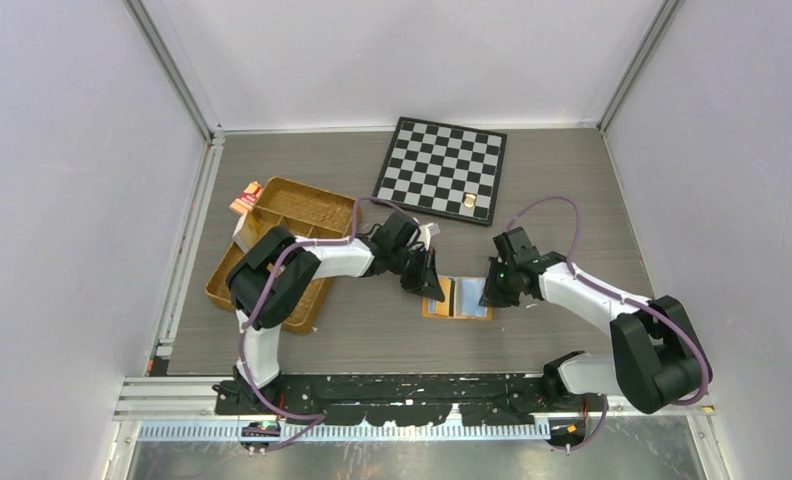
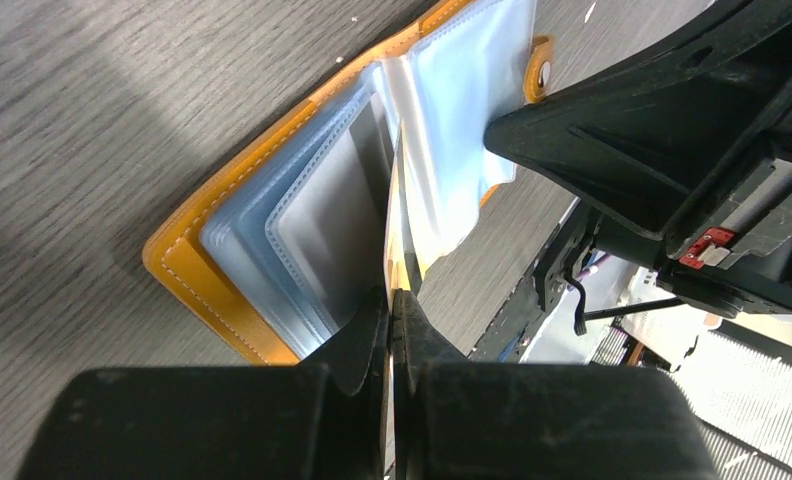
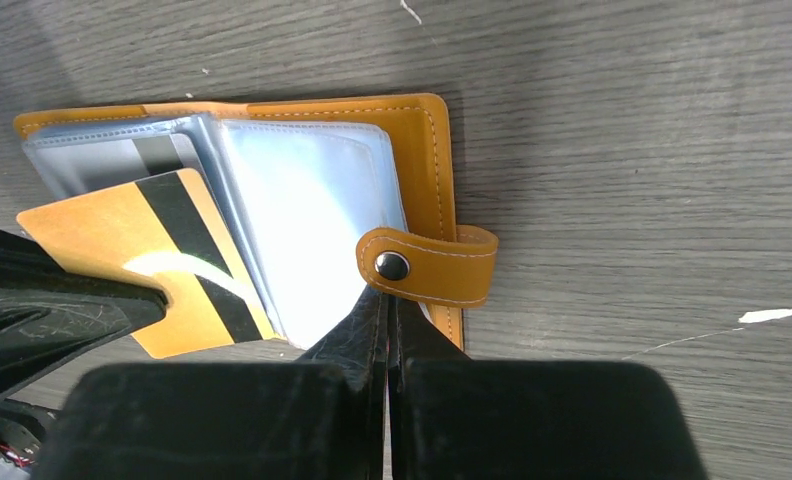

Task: Put the credit cards into the card holder
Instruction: Insert the credit card into the card holder.

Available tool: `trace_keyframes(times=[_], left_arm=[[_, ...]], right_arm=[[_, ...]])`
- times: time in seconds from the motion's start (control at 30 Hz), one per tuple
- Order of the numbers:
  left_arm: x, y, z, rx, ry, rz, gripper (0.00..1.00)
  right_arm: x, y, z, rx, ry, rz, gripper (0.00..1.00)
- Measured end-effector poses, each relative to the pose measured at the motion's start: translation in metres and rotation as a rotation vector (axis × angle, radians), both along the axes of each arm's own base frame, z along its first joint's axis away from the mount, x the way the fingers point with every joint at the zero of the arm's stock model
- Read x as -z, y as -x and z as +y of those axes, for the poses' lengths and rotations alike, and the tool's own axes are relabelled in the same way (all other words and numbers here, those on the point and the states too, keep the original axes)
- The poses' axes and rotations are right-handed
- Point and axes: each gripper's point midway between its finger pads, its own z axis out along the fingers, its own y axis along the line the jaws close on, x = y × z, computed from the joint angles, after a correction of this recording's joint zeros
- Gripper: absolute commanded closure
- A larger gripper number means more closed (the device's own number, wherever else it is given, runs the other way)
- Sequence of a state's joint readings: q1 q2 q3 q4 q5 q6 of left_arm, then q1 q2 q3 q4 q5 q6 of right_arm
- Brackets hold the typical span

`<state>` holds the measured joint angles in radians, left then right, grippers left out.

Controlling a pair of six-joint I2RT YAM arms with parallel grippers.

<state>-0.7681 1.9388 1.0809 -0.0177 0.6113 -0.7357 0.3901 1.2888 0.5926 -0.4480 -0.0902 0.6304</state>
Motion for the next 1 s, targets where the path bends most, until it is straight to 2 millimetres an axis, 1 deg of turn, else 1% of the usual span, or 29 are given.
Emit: trace_keyframes(times=[0.37,0.5,0.8,1.0], left_arm=[[-0.015,-0.003,-0.009,-0.005,0.045,0.014,1.00],[-0.019,-0.004,-0.015,-0.011,0.081,0.032,1.00],[-0.017,-0.003,-0.024,-0.004,0.119,0.080,1.00],[-0.011,-0.006,-0.028,-0.001,0.116,0.092,1.00]], right_arm=[[0.000,-0.008,-0.007,0.009,0.051,-0.015,0.99],[0.000,-0.009,-0.008,0.009,0.060,-0.018,1.00],[0.001,-0.009,-0.009,0.006,0.067,-0.007,1.00],[0.001,-0.009,-0.009,0.006,0.068,-0.007,1.00]])
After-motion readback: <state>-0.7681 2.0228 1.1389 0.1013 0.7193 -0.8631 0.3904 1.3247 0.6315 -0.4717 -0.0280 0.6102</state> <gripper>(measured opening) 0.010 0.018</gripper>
